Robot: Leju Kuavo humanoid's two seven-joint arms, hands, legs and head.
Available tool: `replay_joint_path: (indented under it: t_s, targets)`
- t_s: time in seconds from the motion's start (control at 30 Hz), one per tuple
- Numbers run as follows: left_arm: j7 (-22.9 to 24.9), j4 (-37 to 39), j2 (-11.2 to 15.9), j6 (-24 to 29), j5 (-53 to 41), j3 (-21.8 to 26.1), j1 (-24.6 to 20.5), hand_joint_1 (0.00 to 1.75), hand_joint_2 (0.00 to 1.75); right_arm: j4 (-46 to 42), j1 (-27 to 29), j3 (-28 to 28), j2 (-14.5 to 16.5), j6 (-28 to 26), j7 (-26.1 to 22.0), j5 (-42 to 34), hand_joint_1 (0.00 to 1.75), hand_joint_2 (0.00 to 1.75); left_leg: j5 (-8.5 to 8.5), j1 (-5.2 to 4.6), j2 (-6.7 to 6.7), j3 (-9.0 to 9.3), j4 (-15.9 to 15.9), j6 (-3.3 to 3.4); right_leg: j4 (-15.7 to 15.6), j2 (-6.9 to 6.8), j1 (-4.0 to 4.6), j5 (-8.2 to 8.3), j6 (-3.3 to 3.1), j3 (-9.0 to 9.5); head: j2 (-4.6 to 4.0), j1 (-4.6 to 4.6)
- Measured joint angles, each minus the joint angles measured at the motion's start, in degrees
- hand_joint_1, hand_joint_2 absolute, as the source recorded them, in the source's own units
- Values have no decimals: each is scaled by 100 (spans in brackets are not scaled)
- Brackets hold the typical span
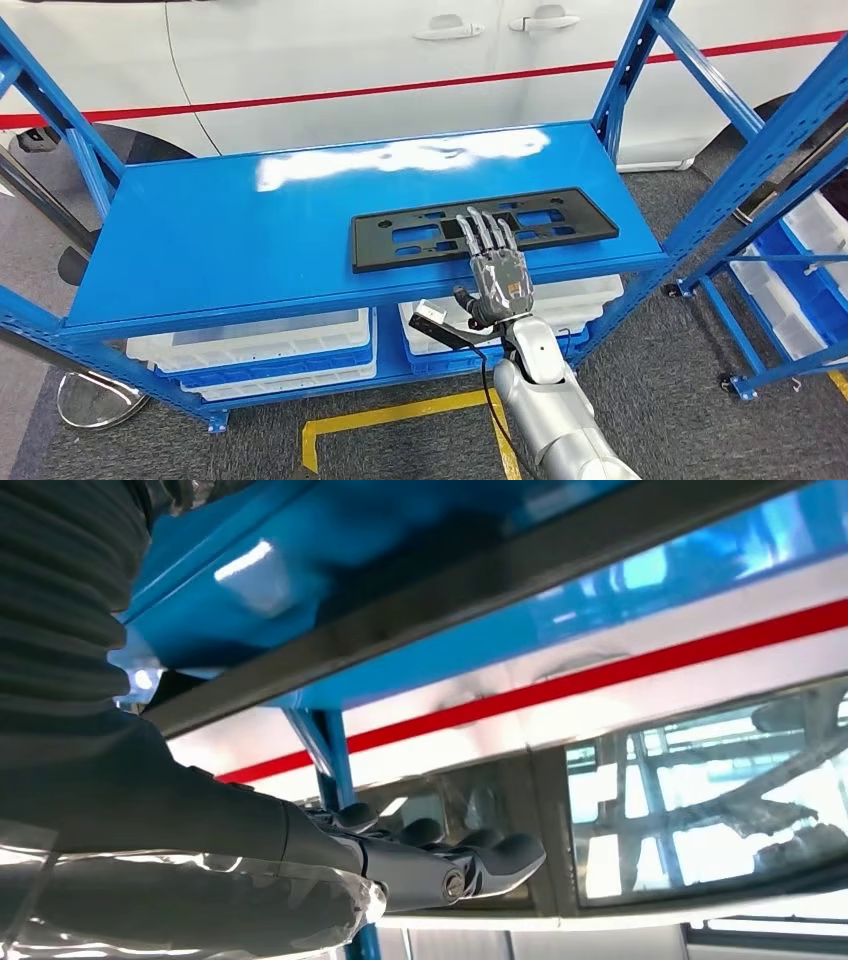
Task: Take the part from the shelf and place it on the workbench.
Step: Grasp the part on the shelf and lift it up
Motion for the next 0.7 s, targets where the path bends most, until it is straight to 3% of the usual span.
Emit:
replay_joint_path:
  t_s: [0.03,0.07,0.1,0.17,0.2,0.27,0.4,0.47,0.53,0.57,0.6,0.67,0.7]
  targets:
    - [1,0,-1,-1,-1,2,2,0,0,20,19,0,1,0,0,-11,0,175,-35,0,-4,32,5,3,280,-1,-15,-37,20,-207,0,2]
    - [1,0,-2,-2,-1,3,10,0,0,39,36,1,2,0,0,-19,0,175,-75,2,-9,73,13,-2,387,-3,-31,33,37,-335,0,1]
    - [2,0,-3,-3,-2,3,19,0,0,52,42,2,3,0,0,-24,0,175,-119,6,-13,121,25,-13,259,-4,-47,232,47,-347,0,2]
    - [2,0,-10,-3,-5,4,24,0,0,66,34,8,6,1,1,-25,0,175,-225,12,-21,215,62,-54,-398,-10,-69,739,47,-140,0,2]
    - [2,0,-13,-4,-9,5,16,0,0,70,26,16,9,1,3,-25,0,175,-278,5,-24,247,91,-87,-718,-10,-63,888,35,-13,0,1]
    - [-1,0,-17,-8,-18,14,3,0,0,80,20,45,16,2,24,-25,0,175,-339,-9,-26,261,118,-160,-976,-3,-38,895,-26,106,0,-1]
    - [-65,0,-21,-7,-24,40,-9,0,0,77,0,121,34,1,157,-34,0,175,-498,13,-10,204,290,-278,-1070,14,-47,846,-163,179,0,-4]
    - [-114,0,-21,-1,-30,57,-14,0,0,75,-10,148,45,0,197,-45,0,175,-772,27,-7,-98,900,-330,-1094,4,-55,823,-215,226,0,-4]
    - [-131,0,-21,-2,-50,72,-2,0,0,76,-1,161,50,0,204,-56,0,175,-981,35,-6,-536,1637,-362,-1093,2,-45,792,-245,248,0,-4]
    - [-134,0,-21,-8,-64,76,7,0,0,77,7,164,50,0,205,-60,0,175,-945,36,-6,-671,1800,-365,-1092,8,-40,771,-250,265,0,-4]
    - [-140,0,-21,-19,-81,78,13,0,0,77,11,166,50,1,204,-65,0,175,-793,35,-6,-696,1737,-357,-1092,17,-37,748,-249,291,0,-3]
    - [-154,0,-19,-45,-106,80,16,0,0,77,10,169,52,1,195,-85,0,175,-308,26,-5,-449,1047,-296,-1093,30,-32,687,-232,374,0,-3]
    - [-160,0,-16,-55,-114,81,12,0,0,77,5,171,54,2,184,-100,0,175,-149,9,-2,-286,667,-252,-1094,32,-22,657,-213,413,0,-3]
